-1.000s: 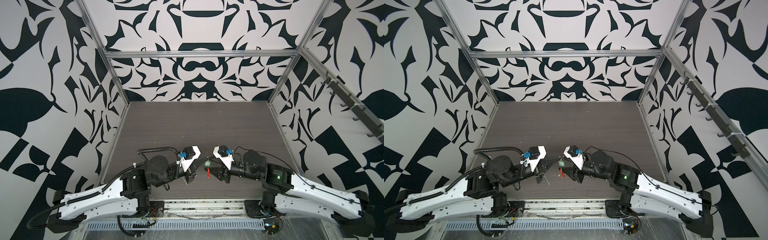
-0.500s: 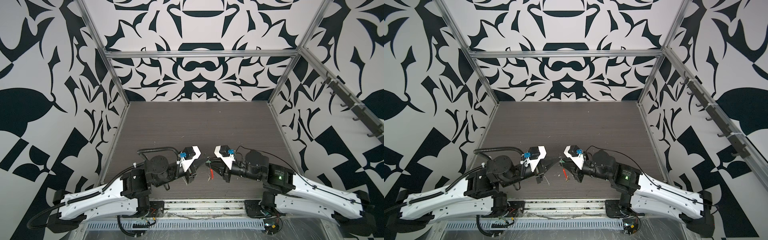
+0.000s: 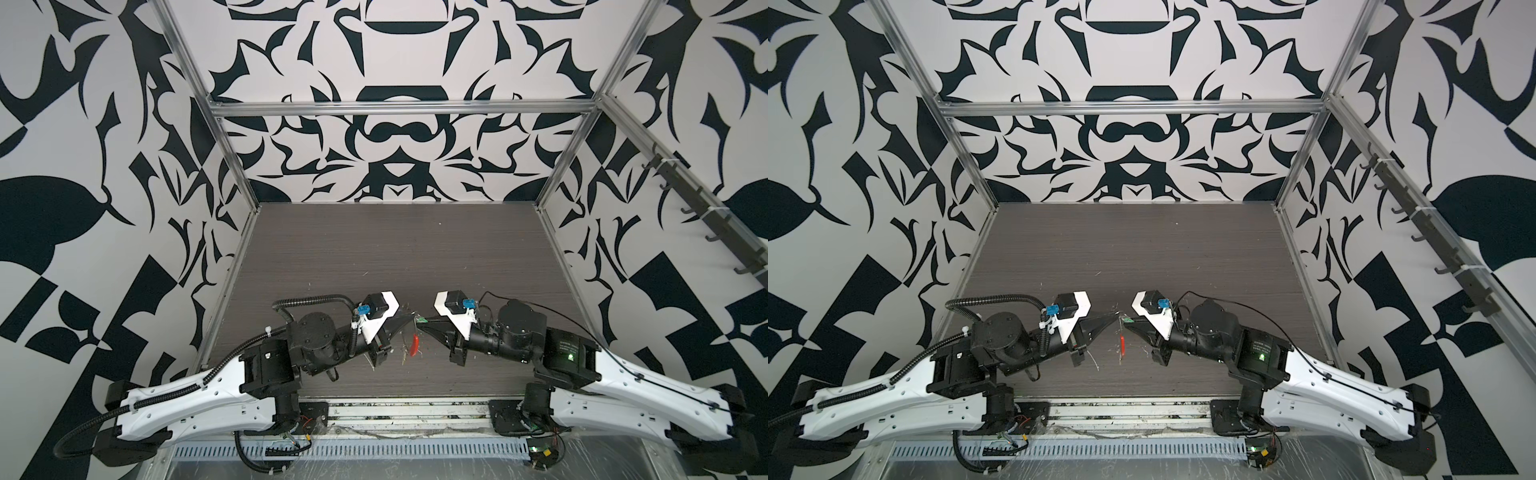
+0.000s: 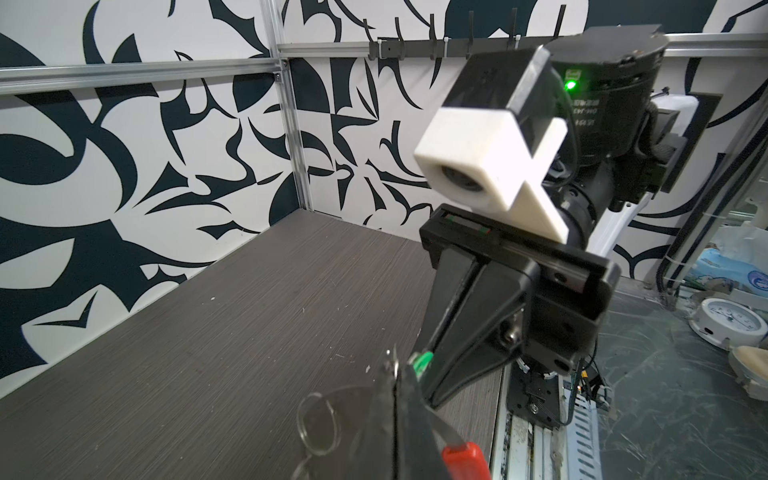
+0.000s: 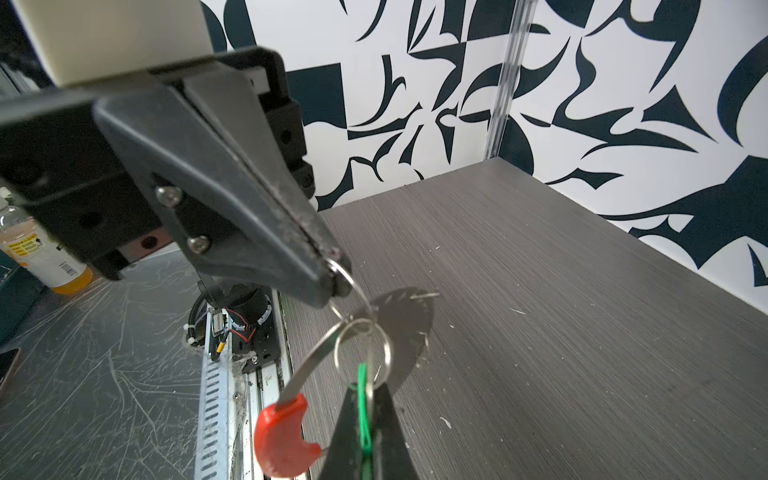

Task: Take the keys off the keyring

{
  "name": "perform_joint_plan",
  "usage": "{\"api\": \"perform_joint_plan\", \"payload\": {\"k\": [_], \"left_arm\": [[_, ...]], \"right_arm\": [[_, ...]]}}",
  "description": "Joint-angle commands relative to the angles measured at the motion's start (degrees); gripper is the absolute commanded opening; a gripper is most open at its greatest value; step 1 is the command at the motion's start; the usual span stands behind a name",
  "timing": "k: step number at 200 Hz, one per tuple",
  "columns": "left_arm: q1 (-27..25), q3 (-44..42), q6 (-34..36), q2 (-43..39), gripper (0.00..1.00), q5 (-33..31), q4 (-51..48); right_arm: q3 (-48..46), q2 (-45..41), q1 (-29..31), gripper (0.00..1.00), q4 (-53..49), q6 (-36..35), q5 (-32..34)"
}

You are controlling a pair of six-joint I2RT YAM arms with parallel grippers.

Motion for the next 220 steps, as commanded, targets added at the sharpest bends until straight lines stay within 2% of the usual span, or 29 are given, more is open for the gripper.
{"api": "perform_joint_plan", "payload": {"k": [1, 172, 220], "left_arm": [[-0.11, -0.42, -0.31, -0.88, 0.0, -1.87, 1.16], [-0.12, 0.19, -3.29, 1.31, 0.0, -9.22, 0.99], [-0.27, 0.03, -4.37, 0.81, 0.0, -14.45, 1.0]], "right_arm": [[3.18, -1.25, 0.15, 0.0, -0.09, -0.36, -0.19], [3.89, -1.07, 0.11, 0.0, 4.66, 4.91, 3.72], [3.66, -0.81, 0.09, 0.0, 3.7, 6.1, 3.88]]}}
